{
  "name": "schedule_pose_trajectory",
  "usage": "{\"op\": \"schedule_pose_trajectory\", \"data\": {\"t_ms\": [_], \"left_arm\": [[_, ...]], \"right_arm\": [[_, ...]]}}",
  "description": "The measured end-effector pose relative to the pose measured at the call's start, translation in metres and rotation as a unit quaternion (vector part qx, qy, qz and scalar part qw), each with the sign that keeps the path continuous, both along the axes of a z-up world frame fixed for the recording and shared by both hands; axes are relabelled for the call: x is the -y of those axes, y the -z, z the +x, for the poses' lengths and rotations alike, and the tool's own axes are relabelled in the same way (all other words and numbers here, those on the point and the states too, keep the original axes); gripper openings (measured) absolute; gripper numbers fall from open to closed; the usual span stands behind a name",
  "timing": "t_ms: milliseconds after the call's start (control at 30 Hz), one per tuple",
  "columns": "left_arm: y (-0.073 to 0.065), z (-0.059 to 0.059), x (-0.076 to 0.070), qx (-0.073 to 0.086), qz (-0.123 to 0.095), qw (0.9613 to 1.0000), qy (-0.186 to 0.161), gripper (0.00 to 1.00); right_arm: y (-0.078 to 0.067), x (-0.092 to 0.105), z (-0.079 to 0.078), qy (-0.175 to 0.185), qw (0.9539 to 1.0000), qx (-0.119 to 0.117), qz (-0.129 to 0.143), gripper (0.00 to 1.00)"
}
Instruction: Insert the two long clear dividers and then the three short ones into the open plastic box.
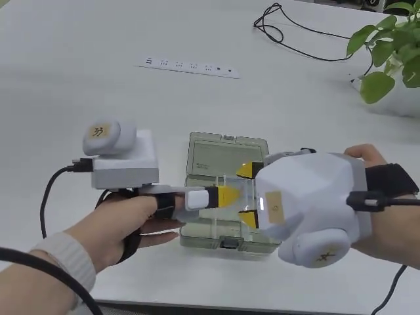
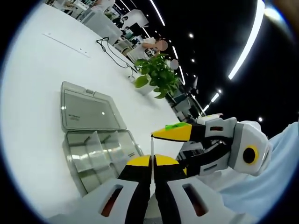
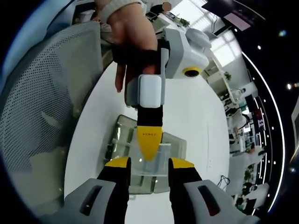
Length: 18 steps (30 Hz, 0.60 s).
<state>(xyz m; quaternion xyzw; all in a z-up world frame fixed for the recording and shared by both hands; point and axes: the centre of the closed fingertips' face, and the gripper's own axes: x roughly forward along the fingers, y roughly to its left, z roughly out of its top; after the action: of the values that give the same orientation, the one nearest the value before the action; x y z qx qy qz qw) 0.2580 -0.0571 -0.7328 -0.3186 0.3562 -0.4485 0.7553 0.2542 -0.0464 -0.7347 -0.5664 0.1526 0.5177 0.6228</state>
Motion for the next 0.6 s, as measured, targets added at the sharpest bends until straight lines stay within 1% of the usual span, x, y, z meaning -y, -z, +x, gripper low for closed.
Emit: {"op": "schedule_pose_trajectory", "data": {"t_ms": [67, 100, 133, 167, 200, 233, 267, 300, 333, 367, 400, 433, 467, 500, 533, 567, 600], "left_arm": [[0.0, 0.0, 0.0, 0.0, -0.001, 1.0, -0.001, 0.0], [0.0, 0.0, -0.001, 0.002, 0.001, 1.0, -0.001, 0.0], [0.0, 0.0, -0.002, 0.002, 0.001, 1.0, 0.001, 0.0], [0.0, -0.001, -0.002, 0.007, 0.003, 1.0, 0.006, 0.0], [0.0, -0.001, -0.002, 0.01, 0.004, 0.9999, 0.008, 0.0], [0.0, -0.002, -0.003, 0.016, 0.008, 0.9998, 0.012, 0.0], [0.0, -0.003, -0.004, 0.023, 0.01, 0.9995, 0.018, 0.0], [-0.001, -0.005, -0.004, 0.032, 0.011, 0.9991, 0.025, 0.0], [-0.003, -0.006, -0.004, 0.04, 0.01, 0.9986, 0.033, 0.0], [-0.005, -0.008, -0.004, 0.049, 0.01, 0.9979, 0.04, 0.0], [-0.005, -0.009, -0.005, 0.054, 0.01, 0.9975, 0.044, 0.0], [-0.007, -0.01, -0.005, 0.061, 0.007, 0.997, 0.047, 0.0], [-0.01, -0.01, -0.006, 0.071, 0.002, 0.9961, 0.052, 0.0], [-0.011, -0.011, -0.006, 0.081, 0.002, 0.9951, 0.057, 0.0], [-0.013, -0.014, -0.007, 0.097, 0.005, 0.9929, 0.068, 0.0], [-0.014, -0.015, -0.007, 0.108, 0.007, 0.9912, 0.076, 0.0], [-0.016, -0.017, -0.007, 0.116, 0.008, 0.9897, 0.084, 0.0]], "right_arm": [[-0.001, 0.0, 0.0, -0.006, 1.0, -0.003, 0.003, 0.33], [-0.005, -0.005, -0.001, 0.018, 0.9987, -0.029, 0.039, 0.4], [-0.007, -0.006, -0.002, 0.025, 0.9973, -0.048, 0.05, 0.45], [-0.012, -0.005, -0.002, 0.038, 0.9945, -0.075, 0.063, 0.49], [-0.015, -0.005, -0.001, 0.046, 0.993, -0.082, 0.07, 0.49], [-0.021, -0.005, 0.0, 0.05, 0.9898, -0.103, 0.086, 0.48], [-0.025, -0.004, 0.001, 0.056, 0.987, -0.119, 0.092, 0.46], [-0.03, -0.002, 0.002, 0.067, 0.9815, -0.146, 0.104, 0.44], [-0.032, -0.001, 0.002, 0.071, 0.9779, -0.164, 0.109, 0.42], [-0.036, 0.002, 0.003, 0.077, 0.9729, -0.186, 0.115, 0.41], [-0.037, 0.004, 0.003, 0.077, 0.9698, -0.203, 0.112, 0.41], [-0.037, 0.009, 0.004, 0.088, 0.965, -0.223, 0.106, 0.41], [-0.039, 0.011, 0.007, 0.087, 0.9651, -0.224, 0.105, 0.41], [-0.04, 0.012, 0.008, 0.08, 0.9652, -0.227, 0.101, 0.4], [-0.041, 0.015, 0.008, 0.077, 0.9643, -0.236, 0.092, 0.38], [-0.038, 0.018, 0.012, 0.078, 0.9634, -0.241, 0.087, 0.37], [-0.038, 0.019, 0.01, 0.072, 0.9613, -0.254, 0.079, 0.36]]}}
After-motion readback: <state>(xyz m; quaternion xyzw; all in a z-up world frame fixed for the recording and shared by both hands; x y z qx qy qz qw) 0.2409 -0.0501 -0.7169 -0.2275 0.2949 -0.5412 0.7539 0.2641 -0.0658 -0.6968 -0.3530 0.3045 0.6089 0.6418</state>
